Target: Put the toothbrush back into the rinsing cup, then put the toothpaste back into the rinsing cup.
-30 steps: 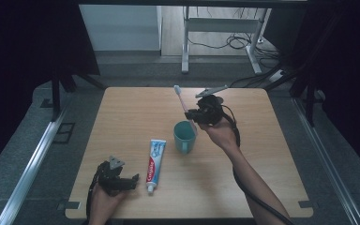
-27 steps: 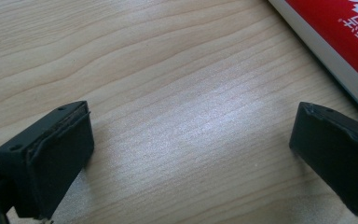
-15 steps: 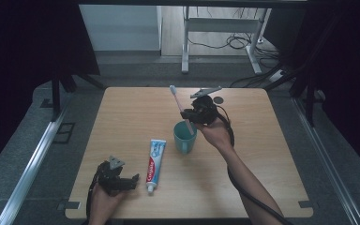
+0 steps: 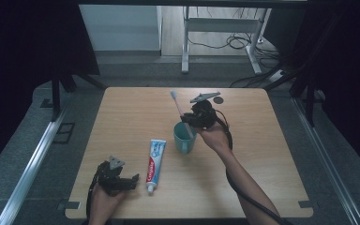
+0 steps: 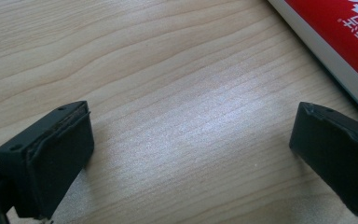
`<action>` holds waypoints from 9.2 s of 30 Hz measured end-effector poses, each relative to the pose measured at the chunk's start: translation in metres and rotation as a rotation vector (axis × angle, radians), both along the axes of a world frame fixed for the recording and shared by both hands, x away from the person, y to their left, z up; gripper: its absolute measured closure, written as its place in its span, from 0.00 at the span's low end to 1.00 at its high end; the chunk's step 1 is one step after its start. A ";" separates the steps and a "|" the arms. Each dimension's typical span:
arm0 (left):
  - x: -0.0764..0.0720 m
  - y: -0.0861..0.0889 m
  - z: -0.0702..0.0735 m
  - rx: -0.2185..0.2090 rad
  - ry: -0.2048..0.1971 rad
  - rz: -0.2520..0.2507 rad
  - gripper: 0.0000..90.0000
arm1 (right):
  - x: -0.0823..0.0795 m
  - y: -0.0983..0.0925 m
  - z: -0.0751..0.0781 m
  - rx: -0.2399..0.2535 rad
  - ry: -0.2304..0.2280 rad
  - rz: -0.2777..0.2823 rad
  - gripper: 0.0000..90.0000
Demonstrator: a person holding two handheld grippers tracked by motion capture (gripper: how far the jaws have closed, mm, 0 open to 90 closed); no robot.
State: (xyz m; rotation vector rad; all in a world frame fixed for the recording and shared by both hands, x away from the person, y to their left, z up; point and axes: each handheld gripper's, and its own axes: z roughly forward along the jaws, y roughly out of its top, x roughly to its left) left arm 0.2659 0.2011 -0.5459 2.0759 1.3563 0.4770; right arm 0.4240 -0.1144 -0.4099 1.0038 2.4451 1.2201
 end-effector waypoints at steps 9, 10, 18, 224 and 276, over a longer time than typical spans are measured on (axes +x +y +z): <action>0.000 0.000 0.000 -0.004 -0.002 0.002 0.00 | 0.000 -0.001 -0.018 -0.002 0.018 0.001 0.87; 0.000 0.000 0.000 -0.003 -0.002 0.001 0.00 | 0.000 -0.001 -0.020 -0.004 0.019 0.001 0.87; 0.000 0.000 0.000 -0.004 -0.002 0.002 0.00 | 0.001 -0.001 -0.034 -0.004 0.039 -0.007 0.87; 0.000 0.000 0.000 -0.002 -0.001 0.002 0.00 | -0.126 -0.149 -0.112 -0.117 -0.001 -0.072 0.02; -0.007 0.004 0.025 -0.109 -0.062 -0.132 0.81 | -0.128 -0.158 -0.133 -0.134 0.002 -0.107 0.06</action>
